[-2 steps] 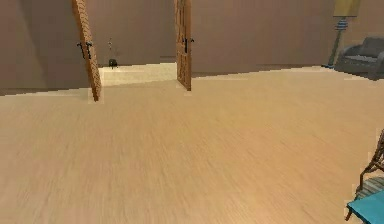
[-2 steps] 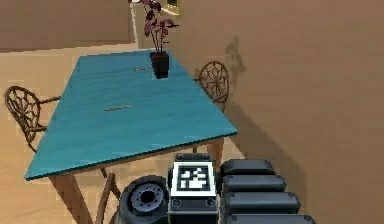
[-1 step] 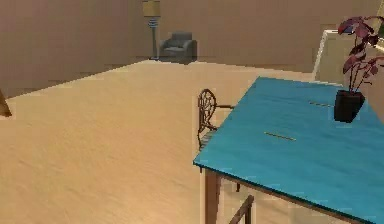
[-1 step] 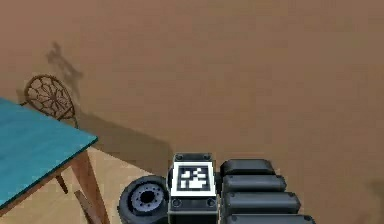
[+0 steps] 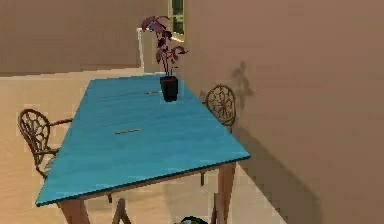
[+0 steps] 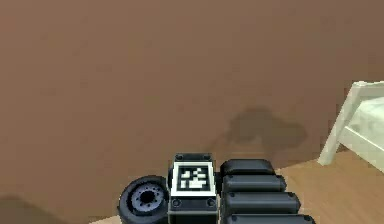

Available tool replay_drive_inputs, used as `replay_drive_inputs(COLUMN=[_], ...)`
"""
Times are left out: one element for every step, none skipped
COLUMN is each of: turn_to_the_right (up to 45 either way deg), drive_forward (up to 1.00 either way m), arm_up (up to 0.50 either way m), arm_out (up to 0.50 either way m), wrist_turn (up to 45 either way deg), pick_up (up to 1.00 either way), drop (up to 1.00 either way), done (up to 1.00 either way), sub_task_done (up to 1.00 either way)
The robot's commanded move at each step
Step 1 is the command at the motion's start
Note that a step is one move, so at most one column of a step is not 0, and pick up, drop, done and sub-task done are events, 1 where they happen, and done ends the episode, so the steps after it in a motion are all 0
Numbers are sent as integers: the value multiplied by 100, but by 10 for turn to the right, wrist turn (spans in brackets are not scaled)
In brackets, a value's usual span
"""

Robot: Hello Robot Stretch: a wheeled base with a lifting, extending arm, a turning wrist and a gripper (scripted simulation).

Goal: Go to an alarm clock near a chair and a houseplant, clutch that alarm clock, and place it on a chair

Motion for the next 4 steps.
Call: replay_drive_inputs(turn_to_the_right=[330,0,-450,-450], drive_forward=[0,25,0,0], arm_up=[0,0,0,0], arm_out=[0,0,0,0], wrist_turn=[0,0,0,0], pick_up=[0,0,0,0], drop=[0,0,0,0], done=[0,0,0,0], sub_task_done=[0,0,0,0])
